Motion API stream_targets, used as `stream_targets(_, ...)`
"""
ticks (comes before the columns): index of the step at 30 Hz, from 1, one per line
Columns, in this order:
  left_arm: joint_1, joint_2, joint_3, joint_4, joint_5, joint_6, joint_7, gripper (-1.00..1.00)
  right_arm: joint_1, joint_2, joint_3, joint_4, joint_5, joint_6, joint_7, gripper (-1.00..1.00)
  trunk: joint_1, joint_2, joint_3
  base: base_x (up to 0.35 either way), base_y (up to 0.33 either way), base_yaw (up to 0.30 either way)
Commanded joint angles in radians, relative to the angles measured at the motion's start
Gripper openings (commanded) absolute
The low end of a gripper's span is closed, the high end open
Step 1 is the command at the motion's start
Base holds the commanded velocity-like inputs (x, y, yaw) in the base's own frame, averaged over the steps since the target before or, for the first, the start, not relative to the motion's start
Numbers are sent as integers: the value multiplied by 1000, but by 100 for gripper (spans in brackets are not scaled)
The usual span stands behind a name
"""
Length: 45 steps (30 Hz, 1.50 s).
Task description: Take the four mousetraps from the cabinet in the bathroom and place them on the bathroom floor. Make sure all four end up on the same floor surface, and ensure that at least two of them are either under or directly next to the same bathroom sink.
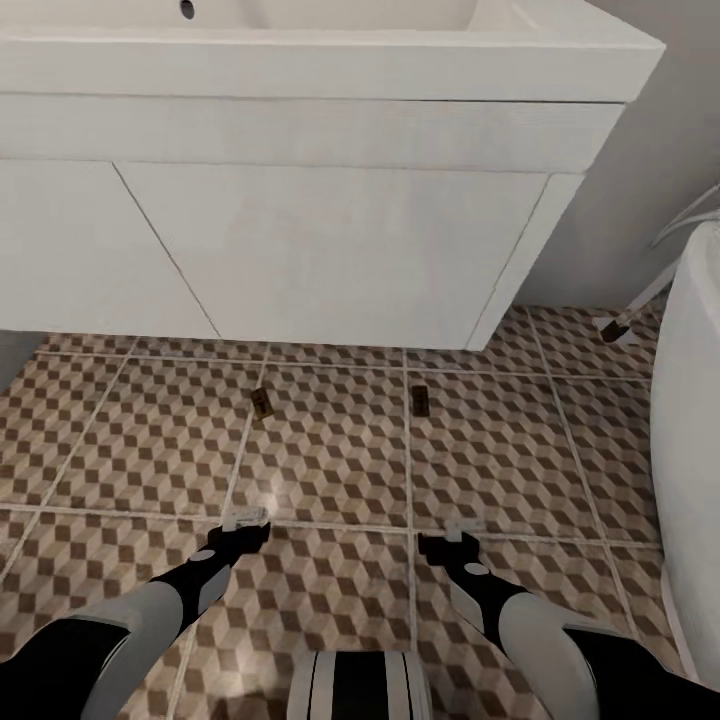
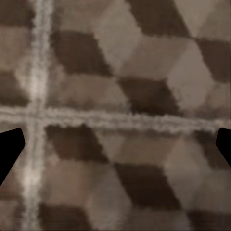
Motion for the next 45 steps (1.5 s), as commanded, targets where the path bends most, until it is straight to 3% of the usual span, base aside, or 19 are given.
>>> stream_targets(1,0,0,-9,1,10,-3,0,100,-1,0,-8,3,11,-5,-5,100,-1,0,-1,-346,0,0)
stream_targets(30,0,2,-9,1,10,-4,-1,100,-1,0,-9,3,11,-2,-5,100,-1,0,-1,-341,0,0)
stream_targets(45,-1,1,-9,1,10,-8,-1,100,-1,-1,-10,2,11,-1,-5,100,-1,0,-1,-76,0,0)
